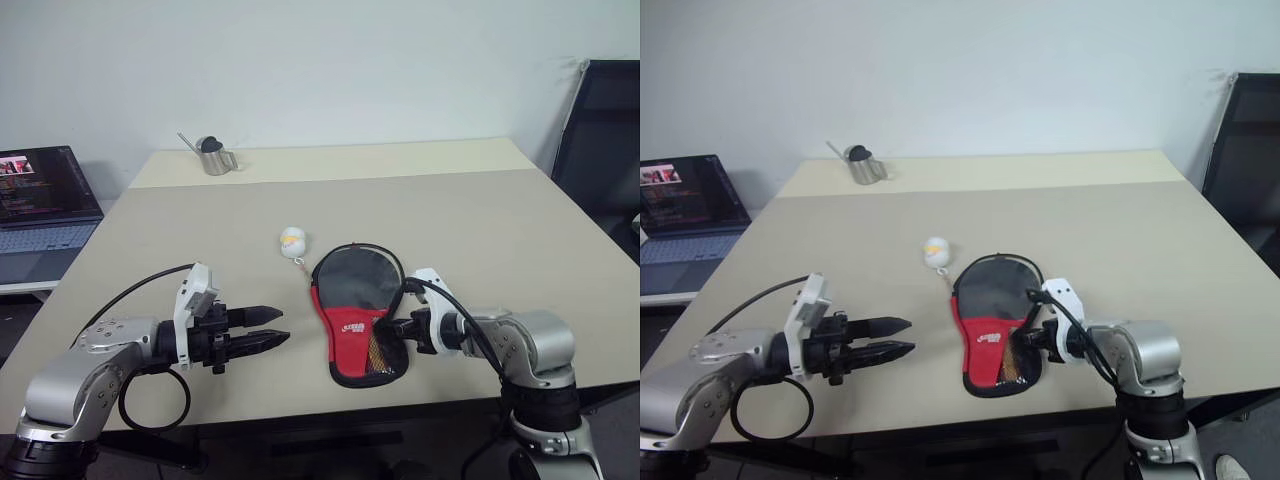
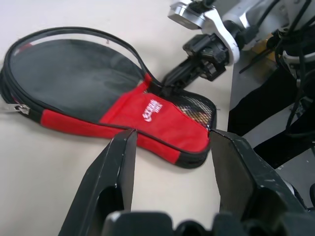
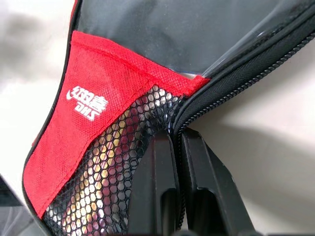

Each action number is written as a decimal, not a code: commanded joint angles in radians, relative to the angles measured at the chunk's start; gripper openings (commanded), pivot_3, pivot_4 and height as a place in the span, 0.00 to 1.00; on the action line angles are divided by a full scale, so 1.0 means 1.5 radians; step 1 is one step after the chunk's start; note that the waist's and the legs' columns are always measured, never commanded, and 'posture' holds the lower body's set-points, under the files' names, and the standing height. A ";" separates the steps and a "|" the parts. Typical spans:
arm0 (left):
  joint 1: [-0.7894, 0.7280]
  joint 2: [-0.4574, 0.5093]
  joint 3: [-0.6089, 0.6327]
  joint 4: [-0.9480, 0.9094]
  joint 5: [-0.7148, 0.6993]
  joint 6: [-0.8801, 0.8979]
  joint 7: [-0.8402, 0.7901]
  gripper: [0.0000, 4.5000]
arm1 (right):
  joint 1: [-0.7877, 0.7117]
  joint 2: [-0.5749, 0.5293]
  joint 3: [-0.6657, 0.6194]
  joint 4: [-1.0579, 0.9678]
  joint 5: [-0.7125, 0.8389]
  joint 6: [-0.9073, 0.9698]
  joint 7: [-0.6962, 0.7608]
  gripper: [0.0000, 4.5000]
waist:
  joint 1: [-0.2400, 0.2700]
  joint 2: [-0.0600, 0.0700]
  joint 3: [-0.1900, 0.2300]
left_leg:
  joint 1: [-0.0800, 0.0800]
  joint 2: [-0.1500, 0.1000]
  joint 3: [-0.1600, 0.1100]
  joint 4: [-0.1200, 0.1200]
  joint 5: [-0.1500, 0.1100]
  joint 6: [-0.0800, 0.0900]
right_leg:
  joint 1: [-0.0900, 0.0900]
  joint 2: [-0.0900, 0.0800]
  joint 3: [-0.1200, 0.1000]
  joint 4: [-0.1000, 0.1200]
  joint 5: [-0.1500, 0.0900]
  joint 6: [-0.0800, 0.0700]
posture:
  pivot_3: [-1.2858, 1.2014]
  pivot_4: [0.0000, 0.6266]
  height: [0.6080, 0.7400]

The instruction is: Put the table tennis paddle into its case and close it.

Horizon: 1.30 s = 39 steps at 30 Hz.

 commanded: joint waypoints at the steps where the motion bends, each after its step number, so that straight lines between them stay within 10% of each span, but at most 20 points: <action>1: -0.012 0.010 -0.008 -0.019 -0.020 0.004 -0.015 0.56 | 0.022 0.036 0.008 -0.038 0.039 0.019 -0.031 0.01 | -0.001 0.000 0.000 | 0.000 0.000 0.000 0.000 0.000 0.000 | 0.000 0.000 0.000 0.000 0.000 0.000 | 0.52 0.24 1.00; 33: -0.043 0.000 -0.052 -0.001 -0.016 0.002 -0.018 0.56 | 0.112 0.011 -0.056 -0.102 0.216 0.019 -0.264 0.01 | 0.001 0.000 0.000 | 0.001 0.000 0.000 0.000 0.000 0.001 | 0.001 0.001 0.000 -0.002 0.000 0.000 | 0.52 0.24 1.00; 39: -0.039 -0.007 -0.052 0.004 -0.008 -0.009 -0.011 0.56 | 0.131 0.042 -0.106 -0.148 0.249 0.019 -0.335 0.38 | 0.007 0.000 0.000 | 0.001 0.000 0.000 0.000 0.000 0.001 | 0.002 0.001 -0.001 -0.001 0.000 0.000 | 0.52 0.24 1.00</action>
